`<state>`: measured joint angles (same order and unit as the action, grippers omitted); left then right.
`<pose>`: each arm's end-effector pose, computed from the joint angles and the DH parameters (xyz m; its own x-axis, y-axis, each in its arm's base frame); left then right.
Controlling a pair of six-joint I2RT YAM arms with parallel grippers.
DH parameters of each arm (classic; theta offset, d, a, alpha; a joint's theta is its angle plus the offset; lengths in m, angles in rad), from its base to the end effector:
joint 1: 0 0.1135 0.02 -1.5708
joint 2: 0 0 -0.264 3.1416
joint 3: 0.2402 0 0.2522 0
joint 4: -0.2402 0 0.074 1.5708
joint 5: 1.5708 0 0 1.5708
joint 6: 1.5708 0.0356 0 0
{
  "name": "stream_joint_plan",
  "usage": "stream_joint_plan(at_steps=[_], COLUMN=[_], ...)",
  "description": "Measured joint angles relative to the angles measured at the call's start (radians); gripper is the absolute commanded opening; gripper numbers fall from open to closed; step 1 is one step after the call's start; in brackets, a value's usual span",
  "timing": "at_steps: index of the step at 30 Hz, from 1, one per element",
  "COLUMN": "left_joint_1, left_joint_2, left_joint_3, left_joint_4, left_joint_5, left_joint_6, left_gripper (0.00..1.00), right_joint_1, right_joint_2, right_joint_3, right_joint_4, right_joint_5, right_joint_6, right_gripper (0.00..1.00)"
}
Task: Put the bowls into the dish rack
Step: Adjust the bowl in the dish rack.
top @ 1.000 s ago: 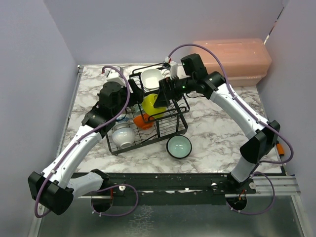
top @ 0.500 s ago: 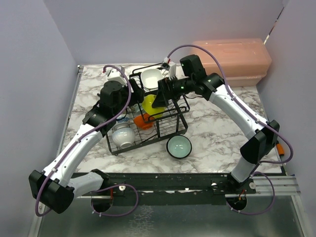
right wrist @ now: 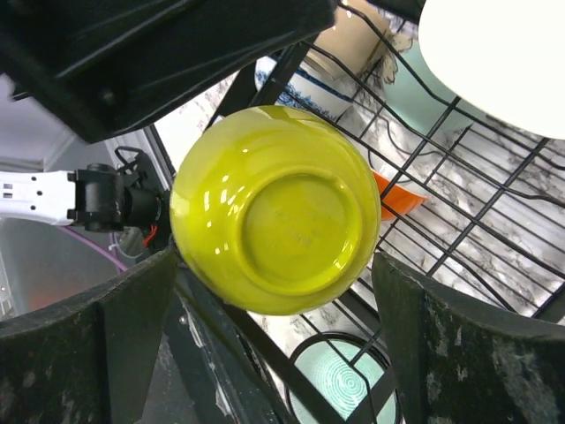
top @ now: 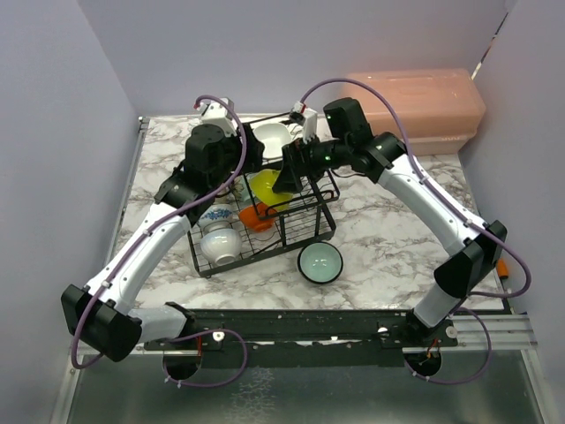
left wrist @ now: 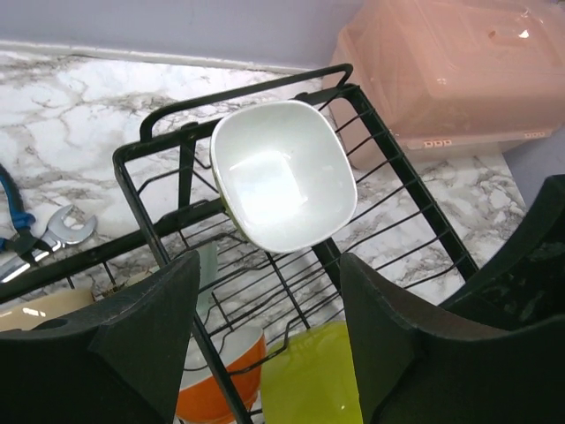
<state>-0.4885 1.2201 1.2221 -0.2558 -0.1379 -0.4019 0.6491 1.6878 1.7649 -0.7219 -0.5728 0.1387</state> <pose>0.2495 -0.1270 0.3945 -0.3399 -0.2581 -0.9043 0.2330 0.9085 -0.3469 0.2859 0.2411 0.3919 -0.5922 -0.3035 -0.7465 -0.7787 0.4540 0.4331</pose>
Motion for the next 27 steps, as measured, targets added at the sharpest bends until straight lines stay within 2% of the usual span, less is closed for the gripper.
stream_joint_plan(at_steps=[7, 13, 15, 20, 24, 27], left_joint_1=[-0.019, -0.057, -0.078, -0.14, -0.171, -0.182], left_joint_2=[0.089, 0.158, 0.192, 0.294, 0.352, 0.365], left_joint_3=[0.122, 0.18, 0.207, 0.29, 0.337, 0.342], left_joint_4=[0.008, 0.013, 0.01, -0.025, -0.06, -0.085], left_joint_5=[0.021, 0.026, 0.026, 0.004, -0.03, -0.045], left_joint_6=[0.073, 0.122, 0.139, 0.181, 0.205, 0.213], left_gripper=[0.62, 0.61, 0.61, 0.6, 0.6, 0.6], right_joint_1=[-0.013, -0.051, -0.061, -0.072, -0.072, -0.075], right_joint_2=[-0.085, -0.108, -0.109, -0.11, -0.111, -0.111], right_joint_3=[0.0, -0.043, -0.072, -0.15, -0.225, -0.257], right_joint_4=[0.033, 0.065, 0.072, 0.114, 0.184, 0.209], right_joint_5=[0.006, -0.012, -0.024, -0.092, -0.166, -0.194], right_joint_6=[0.045, 0.088, 0.097, 0.129, 0.171, 0.184], right_gripper=[0.95, 0.9, 0.86, 0.66, 0.58, 0.57])
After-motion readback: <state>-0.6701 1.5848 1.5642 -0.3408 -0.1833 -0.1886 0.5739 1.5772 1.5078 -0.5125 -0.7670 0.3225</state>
